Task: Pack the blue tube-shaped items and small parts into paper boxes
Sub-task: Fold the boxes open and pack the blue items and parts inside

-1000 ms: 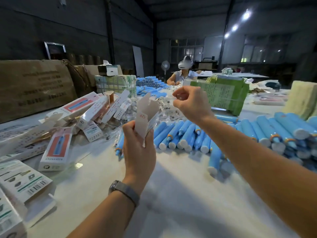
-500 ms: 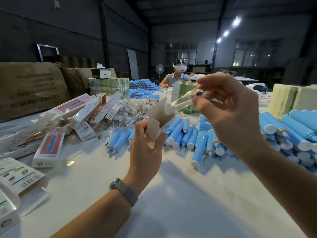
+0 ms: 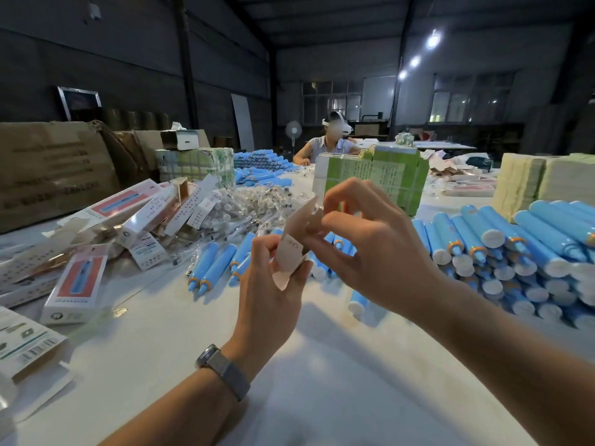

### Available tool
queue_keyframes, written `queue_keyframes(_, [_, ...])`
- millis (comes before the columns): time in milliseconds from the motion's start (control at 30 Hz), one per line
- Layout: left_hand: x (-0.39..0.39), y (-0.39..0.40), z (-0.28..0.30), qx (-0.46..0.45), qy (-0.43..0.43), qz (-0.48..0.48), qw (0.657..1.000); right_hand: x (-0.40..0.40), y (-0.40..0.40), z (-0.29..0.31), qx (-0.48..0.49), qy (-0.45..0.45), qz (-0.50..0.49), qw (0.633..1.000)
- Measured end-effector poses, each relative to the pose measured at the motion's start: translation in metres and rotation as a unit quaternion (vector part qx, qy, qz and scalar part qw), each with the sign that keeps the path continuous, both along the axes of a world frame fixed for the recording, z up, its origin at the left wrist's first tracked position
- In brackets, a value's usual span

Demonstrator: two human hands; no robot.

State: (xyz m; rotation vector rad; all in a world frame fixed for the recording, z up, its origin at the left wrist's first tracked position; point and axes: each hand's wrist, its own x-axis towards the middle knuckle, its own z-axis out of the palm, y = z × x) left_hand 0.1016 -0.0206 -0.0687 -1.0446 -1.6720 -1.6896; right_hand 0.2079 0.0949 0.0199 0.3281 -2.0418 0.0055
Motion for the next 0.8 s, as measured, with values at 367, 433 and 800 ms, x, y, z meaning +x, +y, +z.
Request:
queue_keyframes(367, [-0.001,0.001,-0.005,-0.022,0.004,-0.023,0.999,0.001,0.001,0.007,-0.033,-0.297,-0.146,0.943])
queue_keyframes(433, [0.000,0.001,-0.005,-0.036,0.007,-0.031,0.999,0.002,0.000,0.006,-0.087,-0.297,-0.055,0.949])
queue_keyframes(800, [0.010,-0.006,0.010,0.007,-0.019,-0.223,0.975,-0.008,0.015,-0.011,-0.308,-0.178,0.180,0.917])
